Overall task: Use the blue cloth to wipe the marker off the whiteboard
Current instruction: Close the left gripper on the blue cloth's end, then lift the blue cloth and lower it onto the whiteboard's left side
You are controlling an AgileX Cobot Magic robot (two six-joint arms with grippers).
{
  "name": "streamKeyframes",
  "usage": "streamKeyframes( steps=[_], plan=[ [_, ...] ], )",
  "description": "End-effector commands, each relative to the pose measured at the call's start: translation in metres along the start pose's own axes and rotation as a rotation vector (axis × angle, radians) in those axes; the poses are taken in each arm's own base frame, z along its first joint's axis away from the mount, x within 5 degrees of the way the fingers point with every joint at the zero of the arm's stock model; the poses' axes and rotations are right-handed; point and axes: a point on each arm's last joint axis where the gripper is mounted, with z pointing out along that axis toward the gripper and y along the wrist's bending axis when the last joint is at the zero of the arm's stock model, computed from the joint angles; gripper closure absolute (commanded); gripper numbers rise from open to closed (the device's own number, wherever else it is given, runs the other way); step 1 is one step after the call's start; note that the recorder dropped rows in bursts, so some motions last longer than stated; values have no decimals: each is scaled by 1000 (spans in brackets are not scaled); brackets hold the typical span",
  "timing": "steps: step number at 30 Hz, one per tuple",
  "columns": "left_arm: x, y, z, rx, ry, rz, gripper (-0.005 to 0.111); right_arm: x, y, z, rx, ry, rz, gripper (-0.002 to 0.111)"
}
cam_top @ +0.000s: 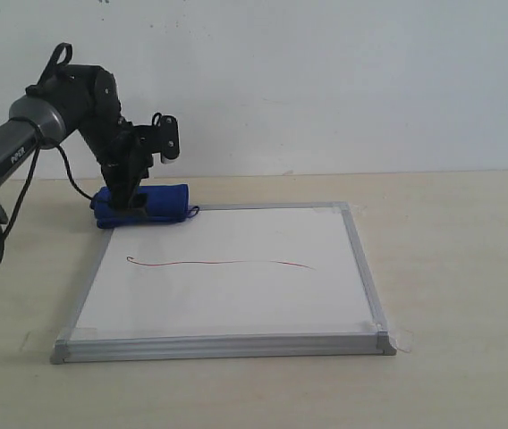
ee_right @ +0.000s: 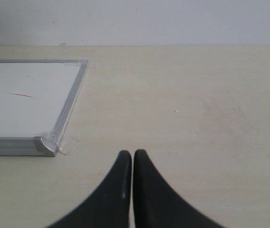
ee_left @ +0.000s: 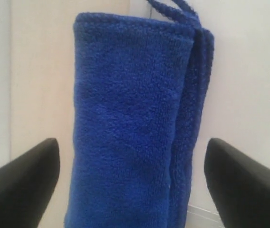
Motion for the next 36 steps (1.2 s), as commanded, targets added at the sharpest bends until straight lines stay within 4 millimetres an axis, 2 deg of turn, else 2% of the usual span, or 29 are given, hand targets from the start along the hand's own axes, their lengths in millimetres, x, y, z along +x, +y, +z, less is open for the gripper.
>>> streamKeyframes(
  steps=[1,15,18,22,30,33,36],
  plan=[
    [-3,-3,13,-3,-9,7,29,-1,0,-1,7,-10,-4,107],
    [-1,-6,20,2,3,11,29,-1,0,-1,7,-10,-4,107],
    [0,-7,21,17,14,13,31,-1,0,-1,7,-10,-4,107],
    [1,-9,21,34,20,13,49,-1,0,-1,7,-10,-4,107],
    [4,-7,19,26,61,31,102,-1,0,-1,7,-10,-4,107],
    [4,-5,14,15,65,4,103,-1,0,-1,7,-10,-4,107],
    [1,1,0,-21,50,-63,103,-1,0,-1,7,-10,-4,107]
  ],
)
